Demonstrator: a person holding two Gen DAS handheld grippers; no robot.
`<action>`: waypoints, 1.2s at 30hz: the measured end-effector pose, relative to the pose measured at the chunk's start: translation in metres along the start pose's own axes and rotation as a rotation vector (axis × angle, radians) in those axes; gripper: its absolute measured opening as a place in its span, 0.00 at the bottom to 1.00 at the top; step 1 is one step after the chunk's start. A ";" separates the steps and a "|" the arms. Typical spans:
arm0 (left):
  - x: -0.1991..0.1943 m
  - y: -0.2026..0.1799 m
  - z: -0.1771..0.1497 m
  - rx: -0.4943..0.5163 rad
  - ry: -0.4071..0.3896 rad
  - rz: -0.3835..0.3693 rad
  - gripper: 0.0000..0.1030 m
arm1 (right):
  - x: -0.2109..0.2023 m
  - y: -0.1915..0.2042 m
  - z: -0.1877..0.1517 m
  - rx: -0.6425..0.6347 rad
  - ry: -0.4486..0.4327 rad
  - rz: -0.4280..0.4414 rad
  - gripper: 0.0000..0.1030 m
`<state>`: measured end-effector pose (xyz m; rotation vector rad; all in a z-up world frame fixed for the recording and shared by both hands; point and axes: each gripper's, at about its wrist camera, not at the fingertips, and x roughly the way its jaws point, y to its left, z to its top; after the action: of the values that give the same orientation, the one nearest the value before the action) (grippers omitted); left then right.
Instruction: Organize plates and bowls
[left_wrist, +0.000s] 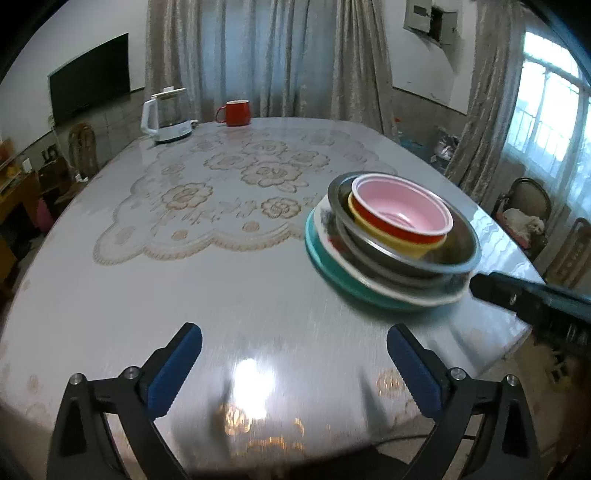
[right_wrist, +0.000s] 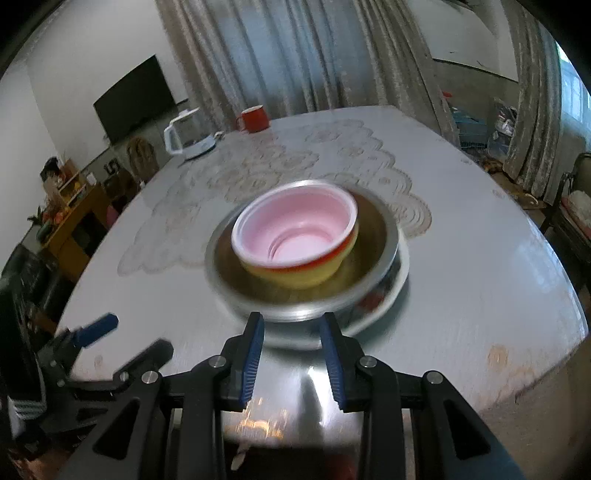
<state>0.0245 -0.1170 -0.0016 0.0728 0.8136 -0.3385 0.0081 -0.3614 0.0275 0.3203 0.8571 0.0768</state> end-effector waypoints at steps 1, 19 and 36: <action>-0.005 0.000 -0.003 -0.004 -0.002 0.000 0.98 | 0.000 0.002 -0.007 -0.003 0.004 0.009 0.31; -0.039 -0.016 -0.008 -0.009 -0.054 0.108 1.00 | -0.011 0.012 -0.033 -0.020 0.023 0.020 0.31; -0.042 -0.019 -0.008 -0.012 -0.054 0.147 1.00 | -0.011 0.010 -0.032 -0.010 0.028 0.018 0.31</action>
<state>-0.0139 -0.1226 0.0241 0.1109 0.7522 -0.1961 -0.0225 -0.3462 0.0185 0.3185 0.8811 0.1019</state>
